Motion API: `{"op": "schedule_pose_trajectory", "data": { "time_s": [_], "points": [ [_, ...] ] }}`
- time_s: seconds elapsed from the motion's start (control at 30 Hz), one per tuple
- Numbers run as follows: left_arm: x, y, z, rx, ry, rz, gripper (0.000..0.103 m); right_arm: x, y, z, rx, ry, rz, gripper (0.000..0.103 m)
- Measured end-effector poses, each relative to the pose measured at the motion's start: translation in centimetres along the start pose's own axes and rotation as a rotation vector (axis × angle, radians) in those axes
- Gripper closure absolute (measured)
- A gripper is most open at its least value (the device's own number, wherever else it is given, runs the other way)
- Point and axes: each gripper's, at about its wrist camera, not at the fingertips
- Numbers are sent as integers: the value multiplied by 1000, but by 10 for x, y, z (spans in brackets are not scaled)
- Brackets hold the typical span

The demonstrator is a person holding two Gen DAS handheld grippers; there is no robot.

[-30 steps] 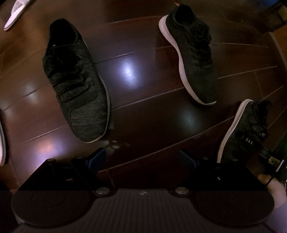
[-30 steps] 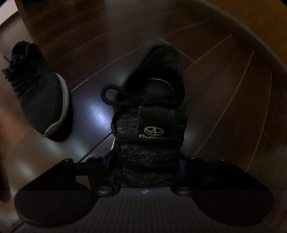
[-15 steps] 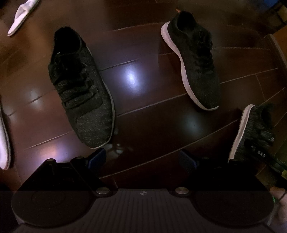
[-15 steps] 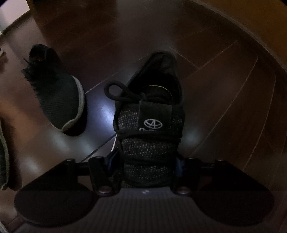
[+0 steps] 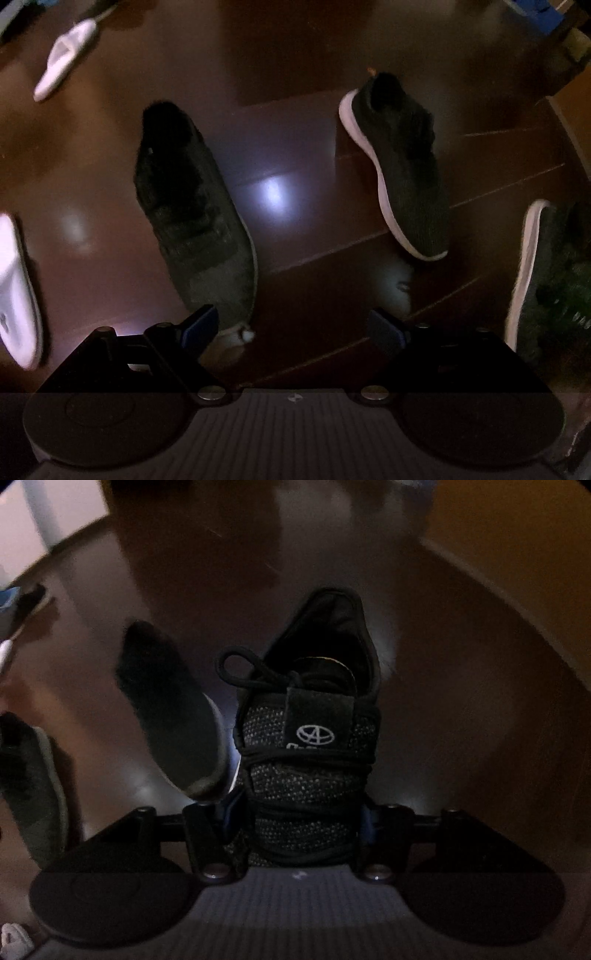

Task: Organize scattered shoes

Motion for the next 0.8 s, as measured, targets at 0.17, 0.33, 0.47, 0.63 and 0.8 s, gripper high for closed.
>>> {"op": "schedule_pose_trajectory", "data": {
  "time_s": [0.17,0.33,0.47,0.63,0.8],
  "points": [
    [0,-16,22,-4,-26,-43,12,27,-27,40,77,-120,-58,42],
    [1,-30,50,-2,-84,-81,12,43,-39,89,142,-230,-85,42],
    [4,-38,75,1,-147,-106,12,56,-43,125,189,-298,-91,42],
    [6,-45,93,-5,-199,-137,12,63,-52,168,243,-383,-107,42],
    [1,-54,116,1,-224,-161,12,52,-60,210,305,-504,-95,42]
  ]
}}
Point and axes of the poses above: each gripper's, at about its wrist camera, not at the fingertips, and y roughly the way its jaws point, z to its left, x to its top, and after that the axes turned 10 degrees about y, right-handed
